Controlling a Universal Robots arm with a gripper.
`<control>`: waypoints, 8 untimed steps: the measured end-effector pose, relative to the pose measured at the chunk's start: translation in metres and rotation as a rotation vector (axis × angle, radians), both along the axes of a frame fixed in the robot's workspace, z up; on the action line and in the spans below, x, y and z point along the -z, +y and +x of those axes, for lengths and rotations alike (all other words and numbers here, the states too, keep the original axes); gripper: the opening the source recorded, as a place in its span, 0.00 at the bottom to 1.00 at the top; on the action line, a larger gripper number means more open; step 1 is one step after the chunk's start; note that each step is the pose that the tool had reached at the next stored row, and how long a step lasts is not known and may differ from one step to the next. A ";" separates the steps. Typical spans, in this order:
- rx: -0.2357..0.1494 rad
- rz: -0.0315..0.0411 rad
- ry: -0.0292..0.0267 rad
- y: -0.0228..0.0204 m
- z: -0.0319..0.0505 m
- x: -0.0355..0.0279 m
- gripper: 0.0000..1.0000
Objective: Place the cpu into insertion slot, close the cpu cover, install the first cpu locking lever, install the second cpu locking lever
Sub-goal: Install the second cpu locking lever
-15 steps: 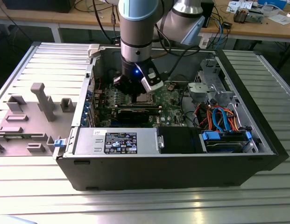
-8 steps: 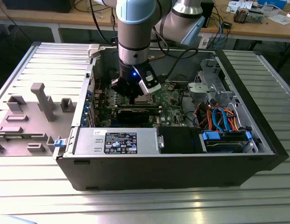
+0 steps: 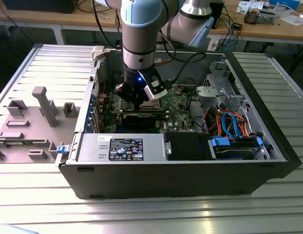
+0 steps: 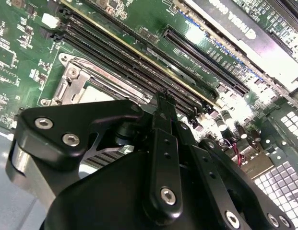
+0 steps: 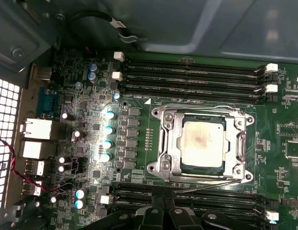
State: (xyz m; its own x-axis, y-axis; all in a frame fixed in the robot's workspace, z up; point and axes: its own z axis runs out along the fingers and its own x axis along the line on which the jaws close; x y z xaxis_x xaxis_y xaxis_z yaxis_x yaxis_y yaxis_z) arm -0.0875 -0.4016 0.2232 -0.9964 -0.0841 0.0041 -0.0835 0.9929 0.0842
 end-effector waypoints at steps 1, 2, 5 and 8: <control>0.000 0.0019 0.0010 -0.0002 -0.0003 0.0007 0.11; 0.000 0.0032 0.0015 -0.0003 -0.0005 0.0012 0.11; 0.000 0.0108 0.0023 -0.0004 -0.0006 0.0030 0.11; 0.000 0.0201 0.0030 -0.0004 -0.0007 0.0052 0.11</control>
State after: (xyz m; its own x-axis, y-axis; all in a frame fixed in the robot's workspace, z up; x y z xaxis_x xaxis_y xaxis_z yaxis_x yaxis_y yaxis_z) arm -0.0882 -0.4020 0.2180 -0.9964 -0.0846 0.0054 -0.0836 0.9910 0.1044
